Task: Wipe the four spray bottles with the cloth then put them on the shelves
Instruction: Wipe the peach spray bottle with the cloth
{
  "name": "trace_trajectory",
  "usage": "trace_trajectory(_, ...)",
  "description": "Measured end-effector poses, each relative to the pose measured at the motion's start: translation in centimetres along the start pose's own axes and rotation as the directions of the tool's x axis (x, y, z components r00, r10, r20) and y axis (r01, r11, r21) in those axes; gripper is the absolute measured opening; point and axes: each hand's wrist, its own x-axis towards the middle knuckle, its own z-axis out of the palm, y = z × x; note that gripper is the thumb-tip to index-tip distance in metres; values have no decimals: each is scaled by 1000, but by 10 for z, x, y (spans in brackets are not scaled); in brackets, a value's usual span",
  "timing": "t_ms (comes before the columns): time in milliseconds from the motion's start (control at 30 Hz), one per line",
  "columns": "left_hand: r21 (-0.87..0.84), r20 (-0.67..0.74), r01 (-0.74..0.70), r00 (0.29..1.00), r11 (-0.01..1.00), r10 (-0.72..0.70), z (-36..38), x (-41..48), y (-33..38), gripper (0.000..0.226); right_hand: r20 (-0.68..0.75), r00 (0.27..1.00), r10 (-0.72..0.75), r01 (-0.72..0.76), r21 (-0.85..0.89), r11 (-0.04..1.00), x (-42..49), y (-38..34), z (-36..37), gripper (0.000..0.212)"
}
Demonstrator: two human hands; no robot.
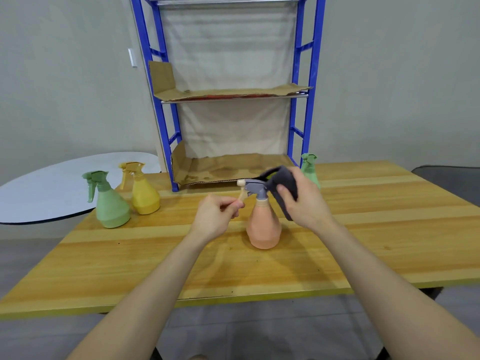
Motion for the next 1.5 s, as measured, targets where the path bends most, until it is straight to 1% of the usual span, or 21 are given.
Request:
trace_trajectory(67,-12,-8,8,1000,1000,-9,-2,-2,-3,19,-100,992,82,-74,86,994,-12,12,-3,27)
trace_trajectory(100,-7,-4,5,1000,1000,-5,-1,-4,-1,19,-161,985,69,-51,112,992,-15,10,-5,26)
trace_trajectory(167,20,-2,-6,1000,1000,6,2,-3,5,19,-218,974,-56,75,81,994,-12,-7,-8,33)
trace_trajectory(233,24,20,-22,1000,999,22,7,-2,10,19,-81,960,-269,262,-85,961,-3,-26,-7,44)
trace_trajectory(300,38,35,-16,999,999,15,11,-2,12,21,96,926,-366,378,-206,902,1,-32,2,51)
trace_trajectory(367,53,17,3,1000,999,-4,13,-1,15,25,97,938,-333,346,-210,914,0,-29,6,52)
trace_trajectory(467,71,-40,-14,999,997,17,17,-4,29,31,-18,966,-256,250,-157,955,-10,-23,4,48)
trace_trajectory(567,7,-42,6,999,1000,-6,23,-9,43,22,-157,987,-31,28,-25,999,-19,-10,-2,42)
trace_trajectory(633,8,30,3,1000,1000,-4,25,-16,53,24,-245,963,116,-106,52,993,-27,3,-8,36)
trace_trajectory(700,64,167,-9,986,998,-1,20,-19,63,39,-267,946,186,-167,90,982,-36,13,-18,31)
trace_trajectory(767,48,211,30,977,998,-40,8,-13,68,48,-260,938,229,-200,133,971,-44,18,-29,30)
trace_trajectory(833,-5,128,9,992,1000,-9,-4,2,66,31,-267,933,242,-207,155,966,-50,20,-37,31)
trace_trajectory(867,54,111,-78,991,995,72,-9,12,65,27,-271,931,243,-207,155,966,-52,20,-41,31)
trace_trajectory(933,210,282,-310,927,927,247,-10,29,71,52,-278,928,250,-209,169,963,-54,19,-45,32)
trace_trajectory(967,248,398,-390,876,887,274,-7,37,77,60,-278,928,248,-202,183,962,-55,17,-46,31)
trace_trajectory(1033,289,544,-479,794,829,269,-4,53,89,57,-274,936,222,-170,200,965,-57,13,-47,30)
trace_trajectory(1167,312,533,-475,804,823,262,-3,72,86,34,-327,914,239,-150,273,950,-63,6,-53,23)
trace_trajectory(1267,214,540,-475,785,853,302,1,71,77,38,-467,788,401,-210,408,889,-61,7,-59,16)
trace_trajectory(1333,179,563,-452,775,874,286,6,69,74,40,-483,748,455,-240,443,864,-58,9,-62,20)
trace_trajectory(1400,183,512,-424,812,887,282,11,68,70,31,-462,770,440,-226,447,865,-58,6,-63,20)
trace_trajectory(1500,186,333,-335,906,924,261,18,65,67,20,-443,830,338,-132,433,892,-59,-6,-59,16)
